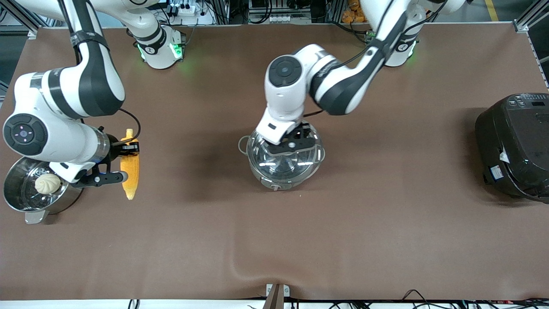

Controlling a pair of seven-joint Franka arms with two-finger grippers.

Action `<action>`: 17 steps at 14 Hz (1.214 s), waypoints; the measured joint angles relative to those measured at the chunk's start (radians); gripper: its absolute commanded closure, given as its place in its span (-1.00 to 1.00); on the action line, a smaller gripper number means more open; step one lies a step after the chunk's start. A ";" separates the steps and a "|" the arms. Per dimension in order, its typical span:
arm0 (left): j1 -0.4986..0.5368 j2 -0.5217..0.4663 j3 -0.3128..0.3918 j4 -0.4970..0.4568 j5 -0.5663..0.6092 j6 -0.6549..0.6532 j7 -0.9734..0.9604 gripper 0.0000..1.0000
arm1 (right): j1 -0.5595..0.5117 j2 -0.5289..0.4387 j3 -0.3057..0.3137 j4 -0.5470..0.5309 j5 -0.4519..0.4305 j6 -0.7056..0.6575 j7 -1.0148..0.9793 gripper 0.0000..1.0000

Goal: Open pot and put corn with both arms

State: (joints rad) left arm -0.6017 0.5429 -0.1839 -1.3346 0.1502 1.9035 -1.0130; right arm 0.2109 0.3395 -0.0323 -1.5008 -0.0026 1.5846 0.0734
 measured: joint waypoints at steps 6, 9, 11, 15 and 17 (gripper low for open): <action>0.300 -0.070 0.003 -0.002 -0.008 -0.096 0.053 1.00 | 0.218 -0.001 0.023 0.079 0.057 0.022 0.221 1.00; 0.434 -0.069 0.002 -0.030 -0.009 -0.136 0.169 1.00 | 0.389 0.019 0.030 0.087 0.083 0.160 0.422 1.00; 0.509 -0.066 0.001 -0.073 -0.011 -0.134 0.270 1.00 | 0.524 0.072 0.031 0.086 0.084 0.291 0.582 1.00; 0.588 -0.066 -0.005 -0.170 -0.014 -0.034 0.345 1.00 | 0.649 0.183 0.026 0.088 0.082 0.413 0.707 0.87; 0.585 -0.082 -0.015 -0.238 -0.014 0.029 0.345 1.00 | 0.648 0.215 0.016 0.089 0.080 0.424 0.707 0.76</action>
State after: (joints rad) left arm -0.0163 0.4611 -0.1992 -1.5722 0.1364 1.9330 -0.6675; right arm 0.8588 0.5544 -0.0163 -1.4118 0.0774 2.0081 0.7800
